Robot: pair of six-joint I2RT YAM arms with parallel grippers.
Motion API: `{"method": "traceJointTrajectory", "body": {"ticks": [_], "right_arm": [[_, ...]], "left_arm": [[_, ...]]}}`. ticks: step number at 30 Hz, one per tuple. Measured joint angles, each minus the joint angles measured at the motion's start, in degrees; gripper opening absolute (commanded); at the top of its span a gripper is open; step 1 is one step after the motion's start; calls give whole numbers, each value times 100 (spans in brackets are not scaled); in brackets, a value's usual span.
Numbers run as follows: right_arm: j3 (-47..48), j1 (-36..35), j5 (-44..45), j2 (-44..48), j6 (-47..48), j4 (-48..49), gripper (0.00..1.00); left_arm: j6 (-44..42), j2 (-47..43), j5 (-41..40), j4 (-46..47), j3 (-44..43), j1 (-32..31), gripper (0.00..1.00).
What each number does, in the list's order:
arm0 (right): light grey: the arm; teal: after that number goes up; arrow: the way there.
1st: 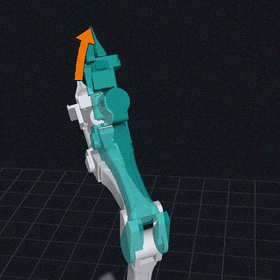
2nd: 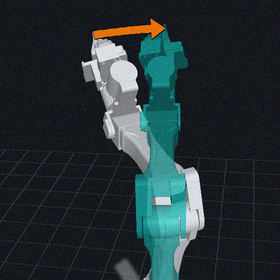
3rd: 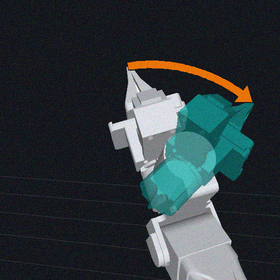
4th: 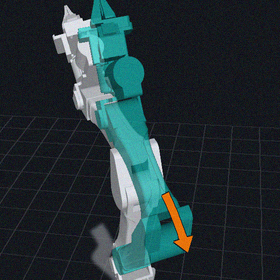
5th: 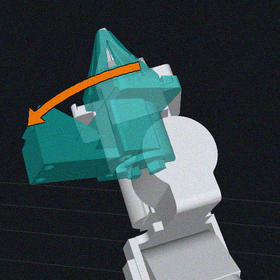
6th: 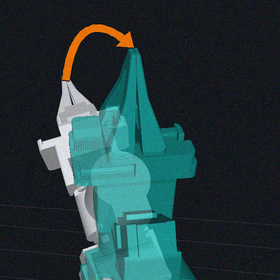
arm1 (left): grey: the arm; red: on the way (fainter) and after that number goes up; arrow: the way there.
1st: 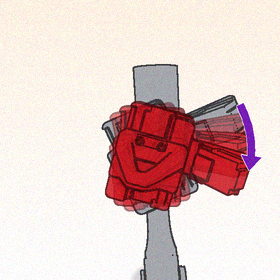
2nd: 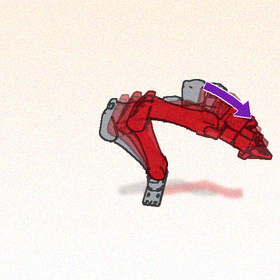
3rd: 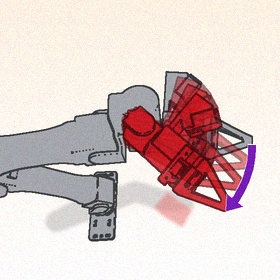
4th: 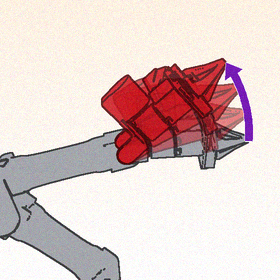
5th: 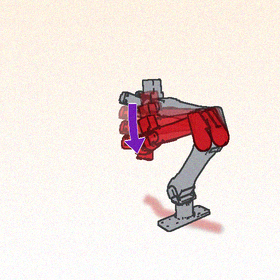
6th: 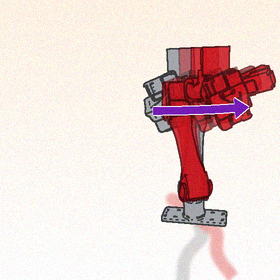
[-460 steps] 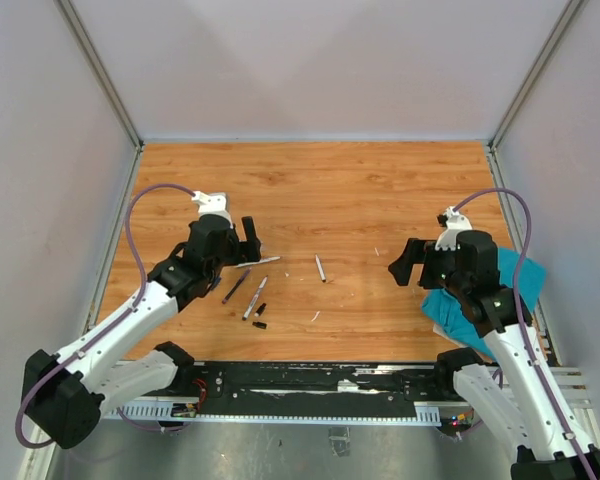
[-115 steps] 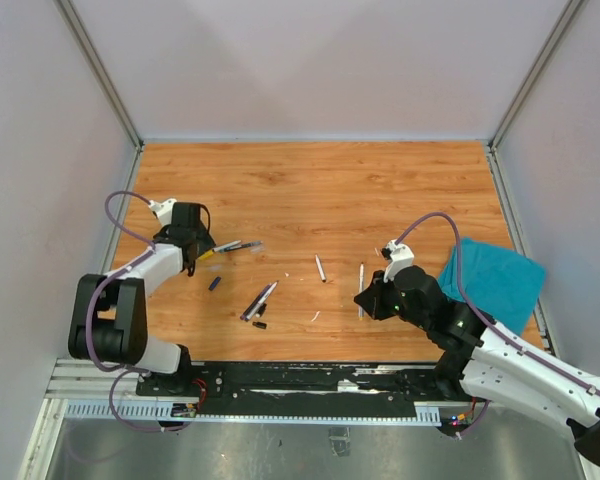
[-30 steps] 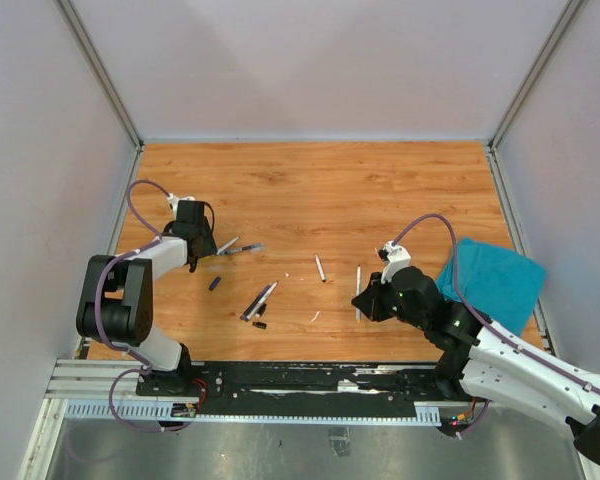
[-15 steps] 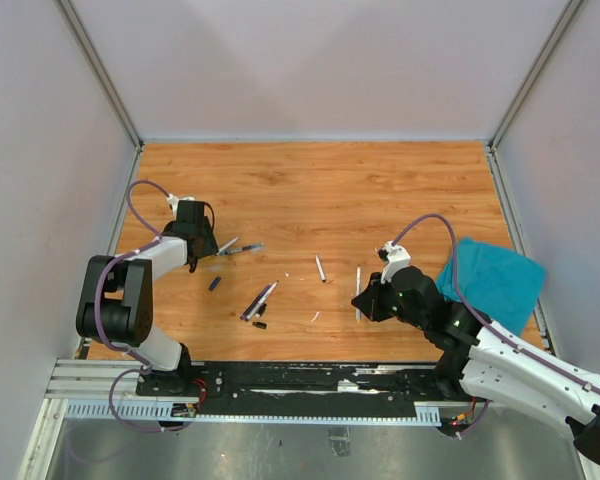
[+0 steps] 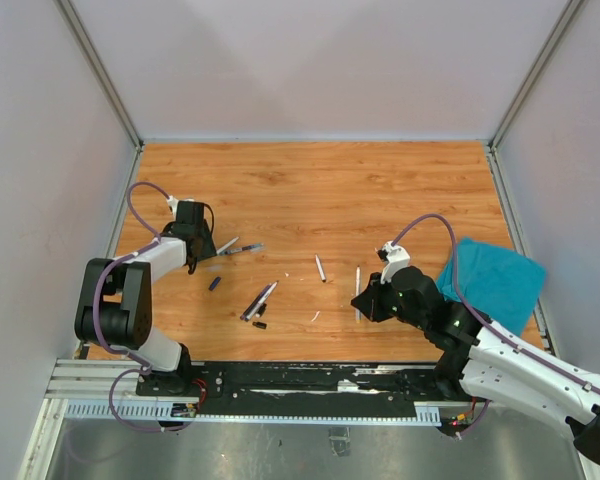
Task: Insert the pens into the pen caps
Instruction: Pick up the pen cap from the center of the board, then place the pen cap at the center of the board.
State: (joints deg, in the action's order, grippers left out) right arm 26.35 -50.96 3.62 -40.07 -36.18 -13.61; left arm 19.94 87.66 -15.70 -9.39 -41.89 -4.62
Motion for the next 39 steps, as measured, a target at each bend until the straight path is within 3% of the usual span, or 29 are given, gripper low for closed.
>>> {"method": "traceJointTrajectory", "body": {"ticks": [5, 14, 19, 24, 29, 39], "right_arm": [[0, 0, -9, 0, 0, -2, 3], [0, 0, -13, 4, 0, -9, 3], [9, 0, -7, 129, 2, -83, 2], [170, 0, 92, 291, 55, -315, 2], [608, 0, 356, 584, 203, -758, 2], [1423, 0, 1132, 1410, 503, -1812, 2]], "left_arm": [[0, 20, -13, -20, -22, 0, 41], [2, -48, -26, -116, -22, 0, 37], [129, -614, -120, -511, -22, -275, 37], [369, -1305, -109, -658, -170, -1285, 37], [706, -1344, -72, -710, -426, -2726, 37], [1316, 13, -59, -748, -1029, -5499, 36]]}}
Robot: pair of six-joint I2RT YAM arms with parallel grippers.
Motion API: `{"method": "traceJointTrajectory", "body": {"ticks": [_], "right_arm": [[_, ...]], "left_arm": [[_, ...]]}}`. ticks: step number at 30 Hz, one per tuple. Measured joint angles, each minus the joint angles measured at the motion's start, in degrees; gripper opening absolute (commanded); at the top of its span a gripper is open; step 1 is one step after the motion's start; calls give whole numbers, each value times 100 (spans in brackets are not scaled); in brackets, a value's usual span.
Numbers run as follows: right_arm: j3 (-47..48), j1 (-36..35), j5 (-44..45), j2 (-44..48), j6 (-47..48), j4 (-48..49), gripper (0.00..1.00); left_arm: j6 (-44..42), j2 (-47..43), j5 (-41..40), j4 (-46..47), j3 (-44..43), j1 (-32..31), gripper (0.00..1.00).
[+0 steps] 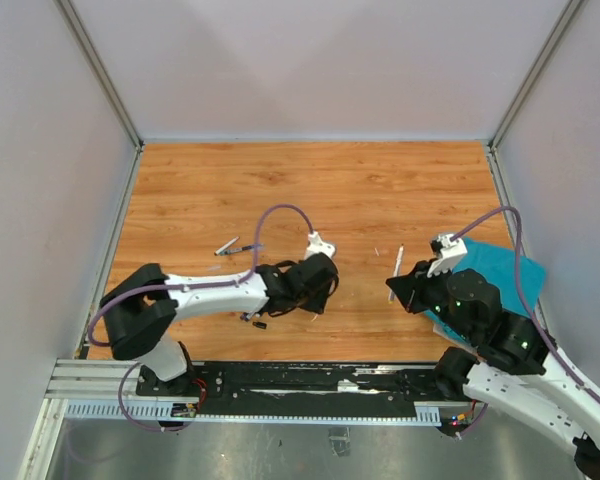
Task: Insert the pens into the pen caps
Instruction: Place the pen cap at the center of the board.
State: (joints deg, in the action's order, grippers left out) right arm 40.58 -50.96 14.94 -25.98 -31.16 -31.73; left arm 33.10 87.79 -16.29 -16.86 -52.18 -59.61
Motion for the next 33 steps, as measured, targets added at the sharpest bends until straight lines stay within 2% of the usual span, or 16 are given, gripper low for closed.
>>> {"method": "traceJointTrajectory", "body": {"ticks": [3, 7, 16, 22, 27, 33], "right_arm": [[127, 0, 192, 219, 20, -278, 2], [254, 0, 426, 509, 20, -638, 2], [310, 0, 636, 697, 17, -1108, 2], [310, 0, 680, 697, 9, -1207, 1], [308, 0, 717, 697, -42, -1204, 1], [140, 0, 667, 693, -223, -946, 1]], "left_arm": [[103, 570, -4, -9, -188, -481, 36], [205, 964, -37, 0, -256, -728, 41], [319, 1043, -87, 0, -332, -772, 59], [317, 984, -103, -31, -332, -774, 63], [243, 420, -170, -70, -249, -776, 64], [-28, -1034, -157, 625, 431, -776, 67]]}}
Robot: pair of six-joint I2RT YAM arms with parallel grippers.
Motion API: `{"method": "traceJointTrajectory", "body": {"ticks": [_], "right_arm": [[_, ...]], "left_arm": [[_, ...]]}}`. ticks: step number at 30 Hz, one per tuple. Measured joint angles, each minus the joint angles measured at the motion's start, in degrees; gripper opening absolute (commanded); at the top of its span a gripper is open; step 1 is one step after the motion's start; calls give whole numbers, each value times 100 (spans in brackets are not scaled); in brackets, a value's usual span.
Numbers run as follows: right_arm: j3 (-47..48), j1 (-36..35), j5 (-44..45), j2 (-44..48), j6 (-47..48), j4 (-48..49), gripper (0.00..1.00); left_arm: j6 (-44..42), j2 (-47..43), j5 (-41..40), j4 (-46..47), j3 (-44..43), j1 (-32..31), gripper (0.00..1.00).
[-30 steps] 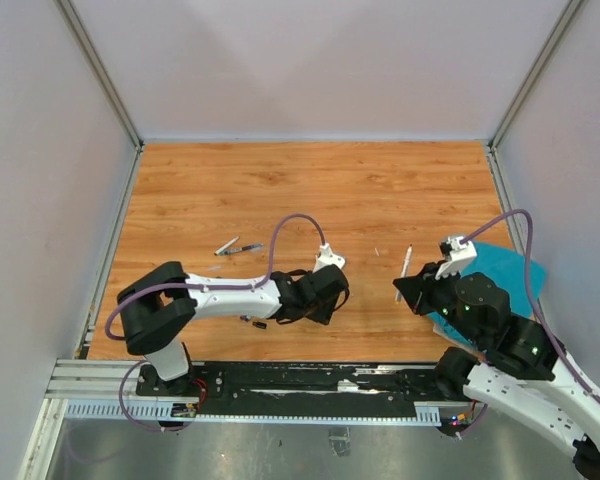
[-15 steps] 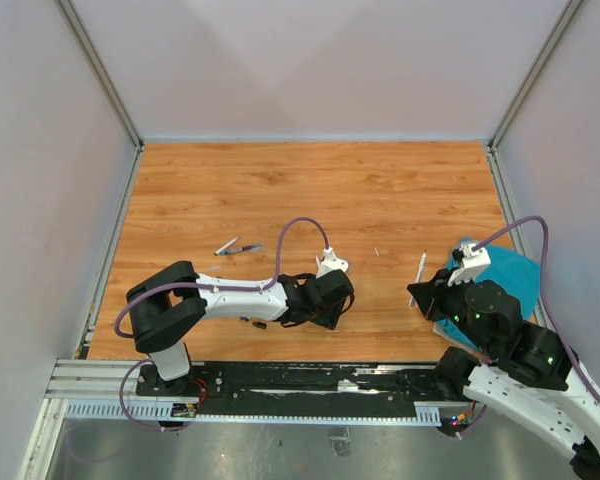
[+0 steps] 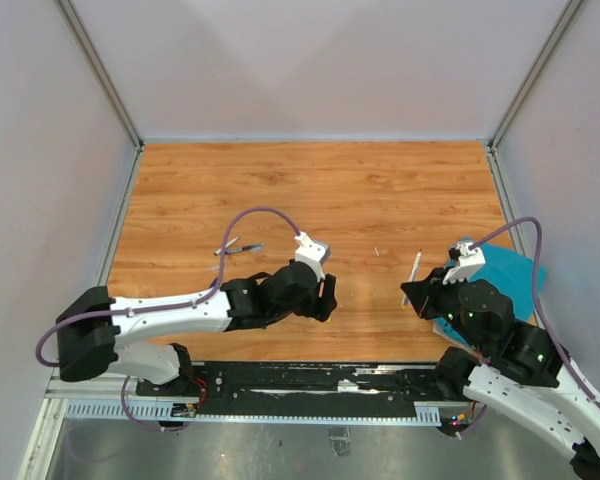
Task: Insert the pens into the pen caps
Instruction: Place the pen cap at the center of the board, then insert the pen cap onto the pen.
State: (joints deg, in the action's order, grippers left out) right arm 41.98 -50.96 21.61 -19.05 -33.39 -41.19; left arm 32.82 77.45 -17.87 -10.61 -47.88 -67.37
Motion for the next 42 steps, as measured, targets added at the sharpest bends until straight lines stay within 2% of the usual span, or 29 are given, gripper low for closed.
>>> {"method": "traceJointTrajectory", "body": {"ticks": [4, 11, 16, 21, 23, 25, 29, 34, 37, 42], "right_arm": [[-334, 0, -247, -144, -260, 560, 1], [-1237, 0, -861, -772, -979, 2218, 1], [-1687, 0, -1187, -1093, -1414, 3305, 1], [-1812, 0, -1519, -1355, -1589, 3860, 1], [-1812, 0, -1569, -1353, -1565, 3873, 1], [-1799, 0, -1543, -1226, -1458, 3757, 1], [-1582, 0, -1189, -782, -1178, 3025, 1], [-1252, 0, -612, -70, -824, 2094, 1], [-1045, 0, -391, 136, -647, 1587, 1], [-837, 0, -225, 358, -428, 896, 1]], "left_arm": [[-136, -765, 275, 717, 649, 0, 68], [-254, -1600, 885, 1766, 1338, 0, 68], [-258, -1860, 1141, 2332, 1488, 0, 67], [-214, -1858, 1176, 2553, 1491, 0, 63], [-153, -1843, 1119, 2535, 1491, 0, 60], [-13, -1770, 949, 2380, 1469, 0, 60], [730, -1392, 470, 1690, 1344, -4, 57], [1246, -564, 321, 1139, 1279, -44, 62], [911, -133, 313, 778, 1102, -63, 64], [-649, 251, 431, 262, 435, -70, 62]]}}
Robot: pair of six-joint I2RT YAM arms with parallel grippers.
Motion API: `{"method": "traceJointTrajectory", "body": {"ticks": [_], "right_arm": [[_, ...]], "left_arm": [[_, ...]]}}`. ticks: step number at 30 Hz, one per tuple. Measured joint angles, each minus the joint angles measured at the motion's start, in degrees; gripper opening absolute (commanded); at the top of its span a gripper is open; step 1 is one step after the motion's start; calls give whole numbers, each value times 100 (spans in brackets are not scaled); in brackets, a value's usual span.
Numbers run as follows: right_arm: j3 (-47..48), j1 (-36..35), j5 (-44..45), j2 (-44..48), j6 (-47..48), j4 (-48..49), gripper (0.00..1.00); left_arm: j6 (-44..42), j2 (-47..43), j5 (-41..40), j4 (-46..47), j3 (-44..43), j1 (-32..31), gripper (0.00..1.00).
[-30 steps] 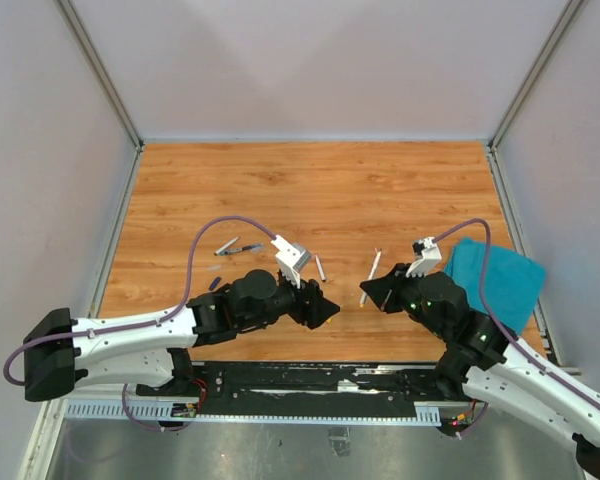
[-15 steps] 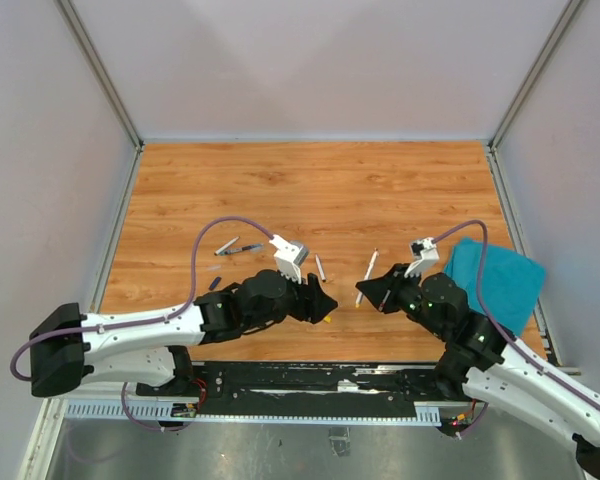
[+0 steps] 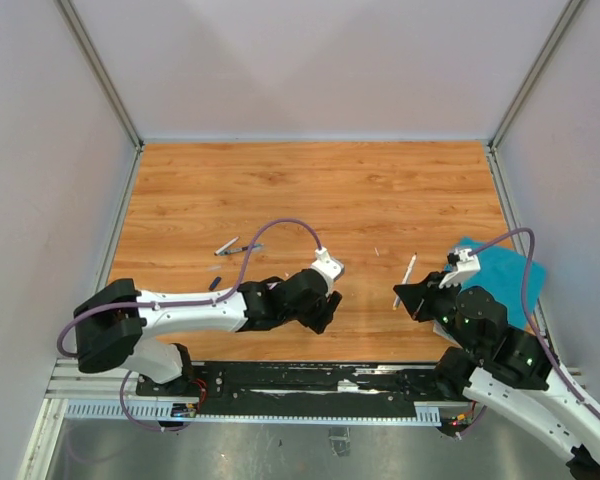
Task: Insert the pens into the pen caps
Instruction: Insert the pen cap onto the pen.
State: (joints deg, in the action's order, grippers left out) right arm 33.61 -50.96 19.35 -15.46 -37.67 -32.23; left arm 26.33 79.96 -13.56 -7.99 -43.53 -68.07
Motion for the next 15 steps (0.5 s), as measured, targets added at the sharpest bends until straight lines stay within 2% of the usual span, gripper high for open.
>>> {"method": "traceJointTrajectory", "body": {"ticks": [7, 9, 15], "right_arm": [[258, 0, 22, 236, 74, -588, 1], [337, 0, 22, 249, 81, -699, 1], [564, 0, 17, 249, 107, -957, 1]], "left_arm": [[-1930, 306, 271, -181, -343, 0, 58], [-2288, 468, 365, -210, -380, 0, 54], [-3001, 1003, 726, -240, -568, 15, 54]]}}
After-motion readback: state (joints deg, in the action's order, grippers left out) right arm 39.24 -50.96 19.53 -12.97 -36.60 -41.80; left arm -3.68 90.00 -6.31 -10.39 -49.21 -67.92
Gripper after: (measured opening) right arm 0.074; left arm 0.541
